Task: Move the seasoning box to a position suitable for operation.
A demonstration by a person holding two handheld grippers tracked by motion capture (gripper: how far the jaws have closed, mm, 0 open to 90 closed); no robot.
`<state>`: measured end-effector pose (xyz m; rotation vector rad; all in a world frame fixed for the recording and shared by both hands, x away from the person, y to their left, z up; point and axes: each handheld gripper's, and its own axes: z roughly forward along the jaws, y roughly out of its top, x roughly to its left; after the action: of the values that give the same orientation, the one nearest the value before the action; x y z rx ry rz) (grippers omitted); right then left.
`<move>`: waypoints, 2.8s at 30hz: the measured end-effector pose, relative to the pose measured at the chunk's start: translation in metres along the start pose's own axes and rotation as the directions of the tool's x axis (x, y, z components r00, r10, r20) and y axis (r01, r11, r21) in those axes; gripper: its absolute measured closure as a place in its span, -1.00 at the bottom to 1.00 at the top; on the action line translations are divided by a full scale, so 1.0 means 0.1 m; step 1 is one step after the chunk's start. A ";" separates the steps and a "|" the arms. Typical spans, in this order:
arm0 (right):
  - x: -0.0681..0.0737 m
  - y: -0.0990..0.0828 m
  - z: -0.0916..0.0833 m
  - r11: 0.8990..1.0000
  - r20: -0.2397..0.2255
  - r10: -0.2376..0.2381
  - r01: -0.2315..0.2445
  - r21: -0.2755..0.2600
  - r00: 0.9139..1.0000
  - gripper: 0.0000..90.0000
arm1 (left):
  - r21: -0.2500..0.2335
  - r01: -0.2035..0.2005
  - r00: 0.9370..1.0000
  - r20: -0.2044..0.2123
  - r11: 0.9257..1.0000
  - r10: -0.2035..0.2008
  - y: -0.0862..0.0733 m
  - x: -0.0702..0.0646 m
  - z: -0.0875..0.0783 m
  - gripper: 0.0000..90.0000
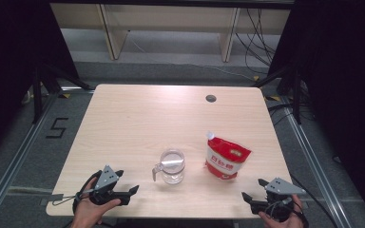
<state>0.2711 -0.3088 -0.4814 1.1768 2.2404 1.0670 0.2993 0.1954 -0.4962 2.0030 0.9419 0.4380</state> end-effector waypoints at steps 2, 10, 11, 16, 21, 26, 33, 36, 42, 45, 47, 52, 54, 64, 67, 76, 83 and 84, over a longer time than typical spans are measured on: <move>0.00 0.00 0.00 1.000 0.003 0.000 0.000 -0.001 1.000 -0.51 | 0.002 -0.007 1.000 0.002 1.000 0.007 0.00 0.00 0.00 -0.50; 0.02 0.01 -0.01 1.000 -0.008 0.009 -0.009 0.001 1.000 -0.49 | -0.027 0.015 0.999 0.041 1.000 -0.014 0.04 -0.07 0.07 -0.43; 0.02 0.01 -0.01 1.000 -0.008 0.009 -0.009 0.001 1.000 -0.49 | -0.027 0.015 0.999 0.041 1.000 -0.014 0.04 -0.07 0.07 -0.43; 0.07 0.02 -0.03 1.000 -0.012 0.028 -0.028 0.001 1.000 -0.49 | -0.046 0.001 0.998 0.057 0.999 0.001 0.10 -0.14 0.11 -0.34; 0.07 0.02 -0.03 1.000 -0.016 -0.024 0.024 -0.018 1.000 -0.48 | -0.067 -0.032 0.997 0.072 0.997 0.037 0.17 -0.22 0.20 -0.18; 0.09 0.03 -0.02 0.999 -0.015 -0.038 0.038 -0.021 0.999 -0.47 | -0.061 -0.099 0.992 0.069 0.993 0.103 0.24 -0.29 0.34 0.01; 0.09 0.03 0.00 0.999 -0.029 -0.035 0.035 -0.005 0.999 -0.47 | -0.110 -0.136 0.988 0.062 0.985 0.143 0.32 -0.36 0.44 0.49; 0.11 0.03 0.00 1.000 -0.027 -0.025 0.025 -0.002 0.999 -0.46 | -0.115 -0.096 0.990 0.097 0.989 0.107 0.33 -0.29 0.45 0.61; 0.13 0.03 0.00 1.000 -0.034 -0.008 0.008 0.011 0.999 -0.45 | -0.120 -0.102 0.993 0.047 0.987 0.108 0.32 -0.17 0.43 0.64; 0.12 0.03 0.01 0.999 -0.033 -0.033 0.033 0.006 0.999 -0.45 | -0.115 -0.099 0.995 -0.012 0.988 0.098 0.32 -0.16 0.45 0.64; 0.12 0.03 0.01 1.000 -0.037 -0.031 0.031 0.002 0.999 -0.45 | -0.115 -0.107 0.994 -0.014 0.988 0.106 0.33 -0.14 0.48 0.64; 0.13 0.04 0.03 0.999 -0.042 -0.040 0.040 0.002 0.998 -0.45 | -0.110 -0.077 0.997 -0.006 0.991 0.077 0.36 -0.07 0.54 0.70; 0.12 0.03 0.03 0.999 -0.041 -0.036 0.036 0.001 0.999 -0.45 | -0.110 -0.076 0.997 0.009 0.991 0.078 0.36 -0.07 0.53 0.70; 0.13 0.04 0.04 0.998 -0.055 -0.057 0.057 -0.002 0.997 -0.45 | -0.108 -0.082 0.993 0.078 0.991 0.091 0.34 -0.26 0.51 0.68; 0.13 0.04 0.04 0.999 -0.063 -0.054 0.054 -0.005 0.997 -0.45 | -0.121 -0.069 0.993 0.084 0.990 0.080 0.33 -0.28 0.52 0.68; 0.15 0.06 0.06 0.998 -0.086 -0.067 0.065 -0.027 0.994 -0.44 | -0.124 -0.085 0.990 0.099 0.989 0.098 0.32 -0.33 0.50 0.67; 0.12 0.05 0.10 0.997 -0.109 -0.072 0.070 -0.015 0.991 -0.44 | -0.121 -0.089 0.987 0.120 0.989 0.103 0.31 -0.38 0.50 0.67; 0.12 0.06 0.10 0.997 -0.088 -0.073 0.071 -0.023 0.993 -0.44 | -0.119 -0.091 0.985 0.133 0.989 0.107 0.32 -0.39 0.50 0.65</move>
<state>0.2733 -0.2925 -0.4831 1.0509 2.3155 1.1310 0.3183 0.1275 -0.4971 1.9562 0.7185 0.3916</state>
